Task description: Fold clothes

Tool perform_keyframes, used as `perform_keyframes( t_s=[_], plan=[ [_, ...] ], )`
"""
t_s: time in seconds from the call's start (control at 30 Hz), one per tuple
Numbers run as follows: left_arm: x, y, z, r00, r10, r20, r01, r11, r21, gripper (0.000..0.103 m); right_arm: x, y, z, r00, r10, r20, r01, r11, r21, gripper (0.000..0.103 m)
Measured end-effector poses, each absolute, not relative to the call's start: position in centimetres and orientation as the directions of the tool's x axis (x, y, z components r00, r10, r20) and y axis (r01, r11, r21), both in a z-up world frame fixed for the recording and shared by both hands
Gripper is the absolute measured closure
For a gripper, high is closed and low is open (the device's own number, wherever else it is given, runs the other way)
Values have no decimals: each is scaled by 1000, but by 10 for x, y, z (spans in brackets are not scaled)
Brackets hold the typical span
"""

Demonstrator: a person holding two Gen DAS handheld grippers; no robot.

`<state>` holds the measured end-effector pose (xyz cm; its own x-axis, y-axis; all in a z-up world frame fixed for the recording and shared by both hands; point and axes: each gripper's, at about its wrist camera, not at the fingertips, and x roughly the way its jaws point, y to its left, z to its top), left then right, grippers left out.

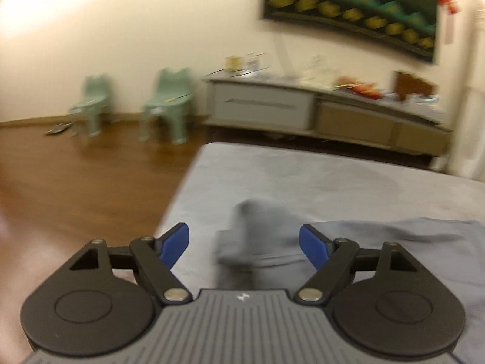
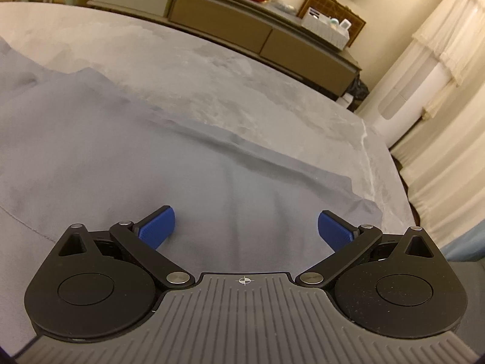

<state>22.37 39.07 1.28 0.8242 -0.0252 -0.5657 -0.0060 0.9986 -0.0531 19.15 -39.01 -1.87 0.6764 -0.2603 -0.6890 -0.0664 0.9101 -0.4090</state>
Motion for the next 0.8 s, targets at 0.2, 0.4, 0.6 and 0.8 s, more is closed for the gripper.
perform_keyframes(
  t_s=[0.2,0.4,0.6,0.8],
  plan=[
    [252,353,-4,840,102,-533,7,980,199,23,192,-391,-19,682,-263,-683,-55,912,-406,2],
    [287,350,-26,770,17,-638,150,967,207,18,193,-394,-20,685,-251,-684,-55,919,-391,2],
    [272,367,-31,726,-112,-679,228,970,84,78,193,-395,-20,686,-240,-687,-54,925,-377,2],
    [244,379,-17,752,-185,-633,256,967,21,96,194,-395,-21,690,-240,-683,-50,925,-375,2]
  ],
)
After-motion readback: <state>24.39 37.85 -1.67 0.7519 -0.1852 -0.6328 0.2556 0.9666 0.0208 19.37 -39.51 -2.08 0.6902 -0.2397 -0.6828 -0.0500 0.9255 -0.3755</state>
